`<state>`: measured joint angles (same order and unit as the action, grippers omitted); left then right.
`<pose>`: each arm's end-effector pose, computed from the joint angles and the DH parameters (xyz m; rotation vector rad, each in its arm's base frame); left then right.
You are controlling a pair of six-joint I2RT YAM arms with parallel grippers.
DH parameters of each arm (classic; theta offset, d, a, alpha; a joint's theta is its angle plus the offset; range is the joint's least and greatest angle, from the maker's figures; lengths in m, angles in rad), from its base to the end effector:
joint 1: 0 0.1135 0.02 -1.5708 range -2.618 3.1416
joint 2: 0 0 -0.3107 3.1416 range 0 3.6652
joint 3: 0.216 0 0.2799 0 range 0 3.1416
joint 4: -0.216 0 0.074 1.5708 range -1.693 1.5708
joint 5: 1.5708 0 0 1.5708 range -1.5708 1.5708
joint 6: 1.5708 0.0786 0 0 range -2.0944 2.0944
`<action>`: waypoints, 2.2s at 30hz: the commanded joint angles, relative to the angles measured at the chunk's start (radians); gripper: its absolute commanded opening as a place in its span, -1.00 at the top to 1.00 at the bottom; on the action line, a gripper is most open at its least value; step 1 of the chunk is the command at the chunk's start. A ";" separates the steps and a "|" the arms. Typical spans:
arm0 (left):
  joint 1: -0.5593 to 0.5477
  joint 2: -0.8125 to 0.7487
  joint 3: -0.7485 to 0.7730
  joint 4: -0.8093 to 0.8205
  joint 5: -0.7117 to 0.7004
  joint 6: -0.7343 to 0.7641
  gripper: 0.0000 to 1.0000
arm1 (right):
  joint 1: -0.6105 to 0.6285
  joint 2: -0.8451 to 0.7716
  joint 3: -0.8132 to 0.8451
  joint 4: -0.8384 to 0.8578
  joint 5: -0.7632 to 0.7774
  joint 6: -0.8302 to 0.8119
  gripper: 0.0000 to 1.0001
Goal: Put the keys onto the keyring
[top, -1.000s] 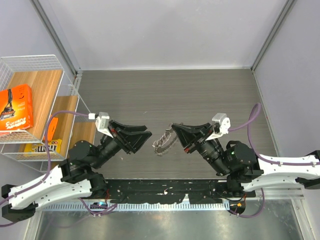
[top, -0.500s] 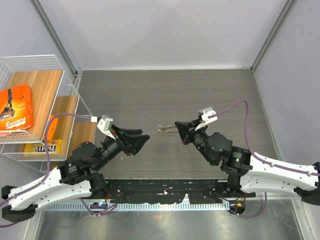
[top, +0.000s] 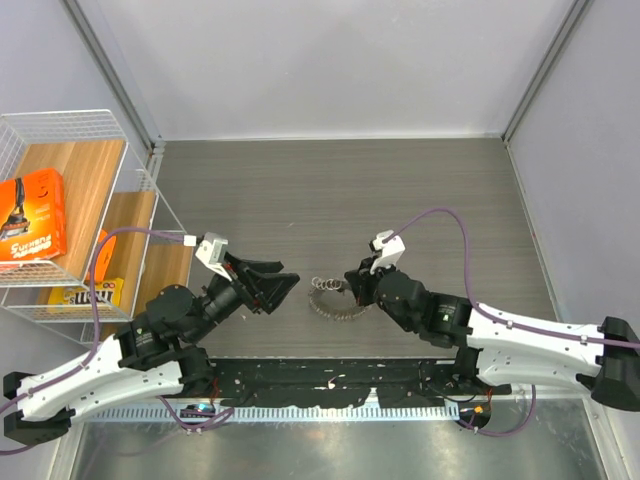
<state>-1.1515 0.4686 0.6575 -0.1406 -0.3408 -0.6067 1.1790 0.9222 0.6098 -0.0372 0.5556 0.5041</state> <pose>0.0842 -0.1245 0.3712 0.1534 1.6314 -1.1264 0.1312 0.2089 0.2859 -0.2680 1.8951 0.6228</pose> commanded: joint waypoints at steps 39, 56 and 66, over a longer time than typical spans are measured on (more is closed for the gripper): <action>0.001 -0.002 -0.012 -0.017 -0.040 -0.004 -0.29 | -0.191 0.412 -0.188 0.410 -0.230 0.159 0.89; 0.001 -0.051 -0.019 -0.094 -0.061 0.005 -0.43 | -0.199 0.026 0.114 -0.134 -0.215 -0.032 -0.90; 0.001 -0.022 0.057 -0.218 -0.095 0.062 -0.88 | -0.199 -0.043 0.266 -0.490 -0.047 -0.052 -0.90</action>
<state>-1.1515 0.4366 0.6445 -0.3138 -0.3874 -0.5835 0.9840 0.9081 0.8223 -0.3443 0.3920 0.4644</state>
